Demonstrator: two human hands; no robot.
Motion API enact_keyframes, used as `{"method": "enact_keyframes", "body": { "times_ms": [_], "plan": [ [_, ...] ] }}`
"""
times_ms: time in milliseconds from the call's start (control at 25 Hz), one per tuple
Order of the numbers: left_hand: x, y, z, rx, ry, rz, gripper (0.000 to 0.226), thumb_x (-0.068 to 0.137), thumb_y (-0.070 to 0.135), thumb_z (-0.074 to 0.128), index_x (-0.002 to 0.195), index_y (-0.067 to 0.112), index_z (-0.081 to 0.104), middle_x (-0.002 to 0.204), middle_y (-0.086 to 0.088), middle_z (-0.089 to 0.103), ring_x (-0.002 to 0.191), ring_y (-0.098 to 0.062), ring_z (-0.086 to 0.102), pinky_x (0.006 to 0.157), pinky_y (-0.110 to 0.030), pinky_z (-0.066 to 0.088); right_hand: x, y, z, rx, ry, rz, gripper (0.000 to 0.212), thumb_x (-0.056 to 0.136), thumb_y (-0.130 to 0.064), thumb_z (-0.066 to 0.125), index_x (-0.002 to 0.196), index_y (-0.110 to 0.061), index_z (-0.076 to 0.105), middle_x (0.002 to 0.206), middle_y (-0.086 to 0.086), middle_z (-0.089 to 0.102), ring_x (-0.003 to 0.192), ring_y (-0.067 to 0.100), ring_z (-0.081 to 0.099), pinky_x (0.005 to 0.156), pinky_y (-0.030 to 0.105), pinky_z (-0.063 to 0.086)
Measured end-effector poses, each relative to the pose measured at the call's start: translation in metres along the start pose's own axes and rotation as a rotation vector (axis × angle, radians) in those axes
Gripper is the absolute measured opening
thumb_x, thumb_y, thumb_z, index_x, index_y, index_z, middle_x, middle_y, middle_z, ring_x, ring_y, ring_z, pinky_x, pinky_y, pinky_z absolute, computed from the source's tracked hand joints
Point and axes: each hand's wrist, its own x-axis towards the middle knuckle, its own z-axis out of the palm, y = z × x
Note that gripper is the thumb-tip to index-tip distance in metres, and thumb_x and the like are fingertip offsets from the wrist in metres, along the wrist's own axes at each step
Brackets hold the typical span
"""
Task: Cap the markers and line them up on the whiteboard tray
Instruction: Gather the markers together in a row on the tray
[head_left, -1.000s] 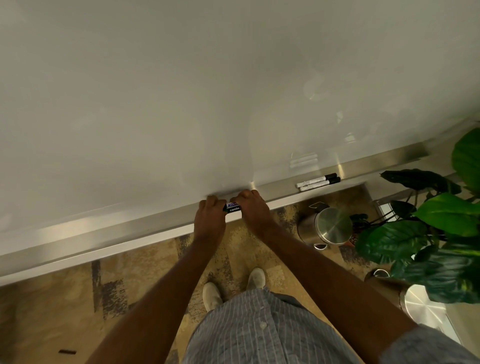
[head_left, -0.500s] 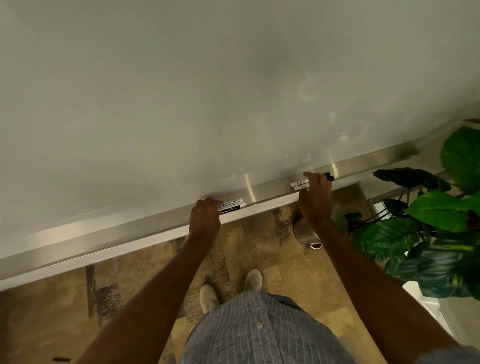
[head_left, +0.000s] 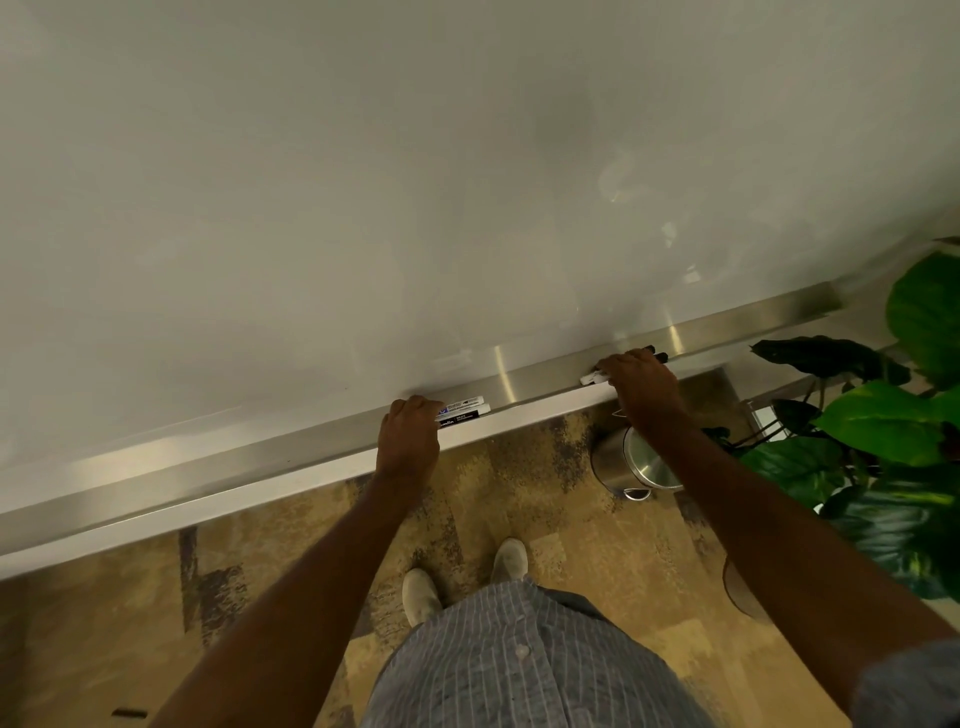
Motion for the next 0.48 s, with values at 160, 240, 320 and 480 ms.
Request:
{"method": "enact_keyframes", "body": {
  "times_ms": [160,240,320,480],
  "plan": [
    [0.000,0.000,0.000,-0.007,0.002,-0.009,0.040,0.089,-0.002,0.052,0.121,0.015,0.069,0.116,-0.010,0.069,0.104,-0.032,0.059,0.087,-0.042,0.050,0.002,-0.004,-0.010,-0.088,-0.048,-0.111,0.030,0.098,-0.021,0.061,0.128,-0.022,0.066,0.124,0.002,0.072,0.115,0.021,0.062,0.100,0.036,0.048],
    [-0.001,0.001,-0.001,-0.001,0.006,-0.010,0.042,0.088,-0.004,0.052,0.121,0.015,0.069,0.115,-0.010,0.069,0.104,-0.032,0.059,0.088,-0.042,0.051,0.001,-0.012,-0.013,-0.005,0.019,-0.155,0.026,0.101,-0.025,0.056,0.124,-0.020,0.068,0.118,0.004,0.074,0.108,0.023,0.067,0.092,0.035,0.051],
    [-0.001,0.000,-0.001,0.015,0.006,-0.010,0.045,0.086,-0.005,0.052,0.122,0.016,0.069,0.116,-0.009,0.069,0.104,-0.031,0.059,0.088,-0.042,0.050,-0.001,-0.028,-0.014,0.278,0.142,-0.134,0.025,0.103,-0.025,0.054,0.122,-0.017,0.068,0.113,0.005,0.075,0.100,0.023,0.070,0.084,0.032,0.052],
    [-0.004,-0.003,-0.004,0.042,0.029,-0.052,0.049,0.085,-0.006,0.051,0.122,0.021,0.070,0.117,-0.005,0.070,0.106,-0.030,0.060,0.087,-0.040,0.046,-0.004,-0.083,-0.006,1.168,0.159,0.174,0.015,0.096,-0.026,0.067,0.111,-0.022,0.063,0.097,-0.008,0.075,0.086,0.012,0.074,0.073,0.024,0.059]
  ]
}}
